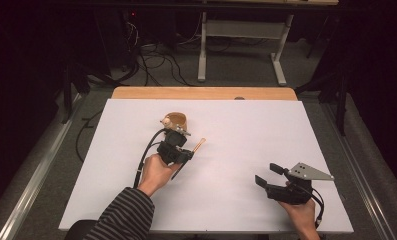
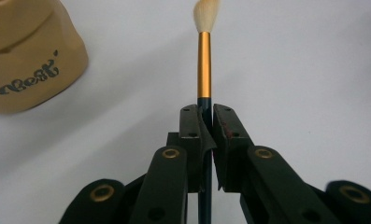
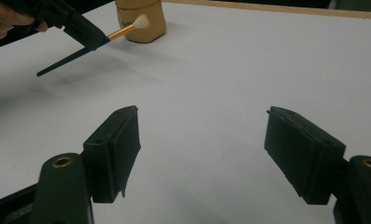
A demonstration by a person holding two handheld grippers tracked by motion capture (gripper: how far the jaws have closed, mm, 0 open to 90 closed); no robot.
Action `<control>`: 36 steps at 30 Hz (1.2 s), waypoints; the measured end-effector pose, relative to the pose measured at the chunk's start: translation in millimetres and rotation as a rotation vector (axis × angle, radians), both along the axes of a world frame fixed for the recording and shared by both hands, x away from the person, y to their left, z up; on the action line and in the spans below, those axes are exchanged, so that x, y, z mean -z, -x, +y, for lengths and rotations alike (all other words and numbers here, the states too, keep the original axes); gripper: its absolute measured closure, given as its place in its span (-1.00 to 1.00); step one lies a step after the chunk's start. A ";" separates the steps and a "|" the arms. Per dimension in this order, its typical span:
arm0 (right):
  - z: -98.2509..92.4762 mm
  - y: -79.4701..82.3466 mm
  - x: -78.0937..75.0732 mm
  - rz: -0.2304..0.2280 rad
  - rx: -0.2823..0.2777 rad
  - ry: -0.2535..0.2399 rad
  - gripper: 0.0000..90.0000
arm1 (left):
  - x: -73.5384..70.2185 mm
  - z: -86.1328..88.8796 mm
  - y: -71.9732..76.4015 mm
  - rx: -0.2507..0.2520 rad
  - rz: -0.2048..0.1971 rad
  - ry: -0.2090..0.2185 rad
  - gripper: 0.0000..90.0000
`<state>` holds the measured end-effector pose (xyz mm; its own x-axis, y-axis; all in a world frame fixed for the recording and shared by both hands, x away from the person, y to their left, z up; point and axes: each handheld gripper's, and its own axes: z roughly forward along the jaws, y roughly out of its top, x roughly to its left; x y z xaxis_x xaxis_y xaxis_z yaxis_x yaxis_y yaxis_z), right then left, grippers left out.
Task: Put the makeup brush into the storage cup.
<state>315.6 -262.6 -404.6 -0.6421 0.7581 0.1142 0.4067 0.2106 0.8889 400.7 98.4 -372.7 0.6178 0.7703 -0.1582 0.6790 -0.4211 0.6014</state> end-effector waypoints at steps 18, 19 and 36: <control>9.9 4.4 -0.6 -0.006 -0.032 0.011 -0.37 | -25.8 22.8 0.8 -0.015 -0.129 0.138 0.85; 10.5 4.7 -0.8 -0.005 -0.033 0.011 -0.37 | -27.0 23.7 0.1 -0.018 -0.132 0.143 0.85; 11.7 6.1 -0.7 -0.004 -0.050 0.002 -0.37 | -48.4 29.7 -14.5 -0.044 -0.207 0.184 0.85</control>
